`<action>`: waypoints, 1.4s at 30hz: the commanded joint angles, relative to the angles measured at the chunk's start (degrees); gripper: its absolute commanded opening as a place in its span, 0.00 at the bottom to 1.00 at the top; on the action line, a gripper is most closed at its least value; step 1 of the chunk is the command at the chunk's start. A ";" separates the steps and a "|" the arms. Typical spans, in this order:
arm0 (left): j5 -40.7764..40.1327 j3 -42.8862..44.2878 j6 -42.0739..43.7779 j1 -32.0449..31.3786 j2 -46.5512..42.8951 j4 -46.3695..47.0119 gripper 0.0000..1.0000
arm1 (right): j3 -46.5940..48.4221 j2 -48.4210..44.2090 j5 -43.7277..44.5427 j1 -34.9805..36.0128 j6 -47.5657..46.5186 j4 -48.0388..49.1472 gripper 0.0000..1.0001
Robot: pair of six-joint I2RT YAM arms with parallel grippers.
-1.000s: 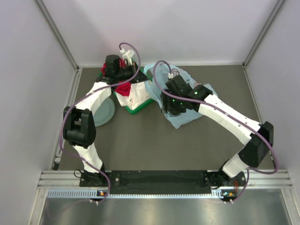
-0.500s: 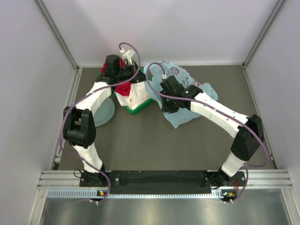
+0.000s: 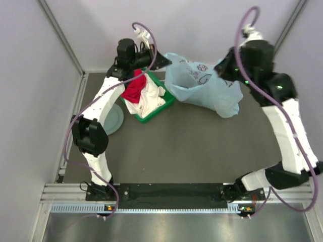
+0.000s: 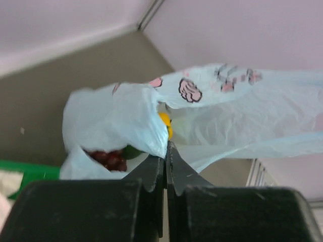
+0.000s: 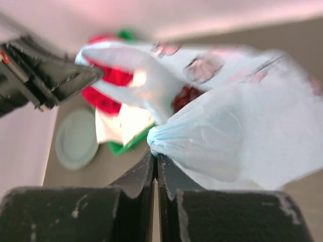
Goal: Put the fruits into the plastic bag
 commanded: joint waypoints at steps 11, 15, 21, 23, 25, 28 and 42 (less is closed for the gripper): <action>-0.74 19.50 -16.57 0.20 -1.51 2.73 0.00 | 8.34 -10.38 18.74 -2.98 -17.41 7.09 0.00; -0.30 18.98 -17.99 -0.15 -2.39 4.57 0.00 | -3.75 -12.32 17.08 -4.83 -15.05 7.00 0.00; 0.75 9.07 -12.99 -0.77 -5.81 1.33 0.00 | -20.56 -16.01 13.47 -8.35 -9.16 10.43 0.00; 0.75 6.77 -10.36 -0.68 -7.04 -0.69 0.00 | -21.64 -16.19 11.54 -8.35 -6.96 10.61 0.00; 0.93 4.57 -8.68 -0.68 -7.66 -4.12 0.00 | -21.55 -16.27 9.88 -8.35 -5.64 10.87 0.00; 0.58 2.10 -6.22 -0.68 -8.98 -7.19 0.00 | -19.89 -15.75 9.25 -8.43 -5.46 11.48 0.00; -6.10 -2.73 -2.61 0.55 -14.60 -8.00 0.00 | -13.73 -11.97 10.66 -8.35 -7.92 11.22 0.00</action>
